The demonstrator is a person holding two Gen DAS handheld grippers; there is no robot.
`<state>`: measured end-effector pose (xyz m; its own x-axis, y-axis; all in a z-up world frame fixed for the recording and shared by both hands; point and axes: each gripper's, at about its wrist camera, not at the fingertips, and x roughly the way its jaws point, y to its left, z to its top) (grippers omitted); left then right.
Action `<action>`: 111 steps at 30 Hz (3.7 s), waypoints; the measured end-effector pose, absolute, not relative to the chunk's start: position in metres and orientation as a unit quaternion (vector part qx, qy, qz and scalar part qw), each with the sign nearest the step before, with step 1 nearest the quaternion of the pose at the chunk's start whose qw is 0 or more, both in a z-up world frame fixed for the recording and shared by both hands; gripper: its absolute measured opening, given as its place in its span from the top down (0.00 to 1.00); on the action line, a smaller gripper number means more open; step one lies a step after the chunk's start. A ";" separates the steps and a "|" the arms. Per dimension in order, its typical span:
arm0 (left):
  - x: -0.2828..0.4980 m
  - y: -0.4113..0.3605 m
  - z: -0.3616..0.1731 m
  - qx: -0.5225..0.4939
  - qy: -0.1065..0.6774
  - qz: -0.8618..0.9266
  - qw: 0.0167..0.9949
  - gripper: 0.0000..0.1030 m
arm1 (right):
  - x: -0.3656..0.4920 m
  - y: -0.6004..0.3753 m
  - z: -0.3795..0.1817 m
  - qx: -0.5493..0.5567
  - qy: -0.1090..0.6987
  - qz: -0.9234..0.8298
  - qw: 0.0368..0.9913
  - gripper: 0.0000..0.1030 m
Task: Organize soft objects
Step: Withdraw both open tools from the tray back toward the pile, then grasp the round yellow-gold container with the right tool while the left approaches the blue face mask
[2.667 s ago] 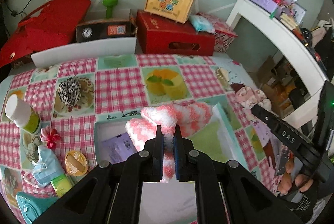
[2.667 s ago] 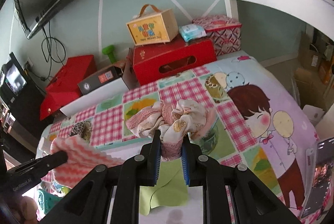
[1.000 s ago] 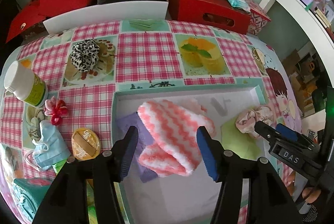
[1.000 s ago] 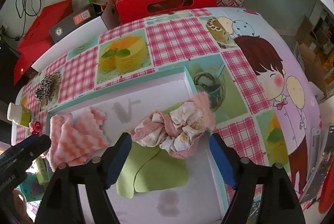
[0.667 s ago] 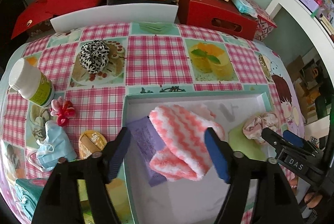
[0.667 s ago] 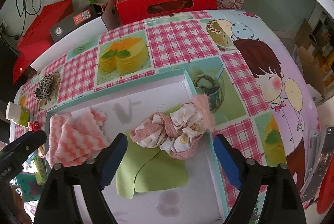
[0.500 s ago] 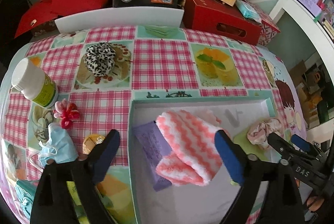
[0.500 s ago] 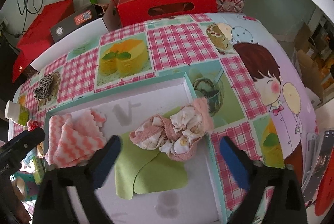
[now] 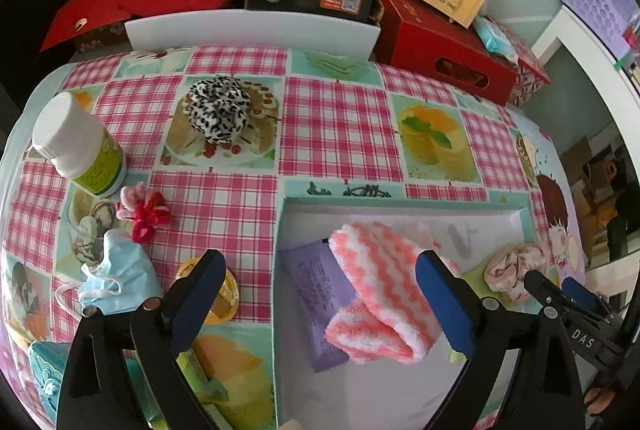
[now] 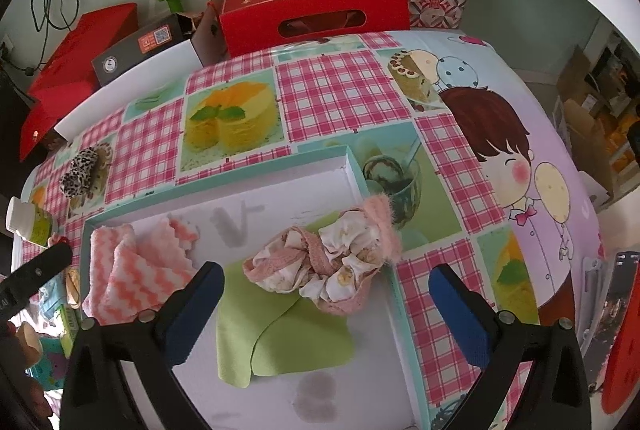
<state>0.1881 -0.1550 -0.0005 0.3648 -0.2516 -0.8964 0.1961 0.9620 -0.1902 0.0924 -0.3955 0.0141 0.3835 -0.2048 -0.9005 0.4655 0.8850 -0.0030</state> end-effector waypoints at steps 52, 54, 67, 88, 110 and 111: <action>0.203 0.060 0.001 -0.119 0.565 0.069 0.814 0.07 | 0.148 -0.156 0.001 -0.043 0.491 0.088 0.866 0.04; 0.205 0.053 -0.004 -0.113 0.573 0.058 0.810 0.07 | 0.152 -0.151 -0.003 -0.055 0.488 0.101 0.865 0.09; 0.217 0.015 -0.025 -0.090 0.611 0.008 0.787 0.07 | 0.166 -0.133 -0.026 -0.086 0.507 0.143 0.846 0.29; 0.227 0.011 -0.035 -0.089 0.622 0.005 0.778 0.07 | 0.182 -0.116 -0.048 -0.126 0.528 0.148 0.827 0.44; 0.236 -0.016 -0.038 -0.049 0.619 0.010 0.784 0.07 | 0.179 -0.113 -0.052 -0.108 0.532 0.168 0.823 0.49; 0.235 -0.015 -0.038 -0.050 0.618 0.011 0.784 0.07 | 0.178 -0.113 -0.052 -0.110 0.533 0.169 0.822 0.49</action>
<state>0.2350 -0.0146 -0.0375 0.2353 -0.0447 -0.9709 -0.0793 0.9947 -0.0650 0.1784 -0.1125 -0.0520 0.3759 0.1600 -0.9127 -0.3942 0.9190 -0.0012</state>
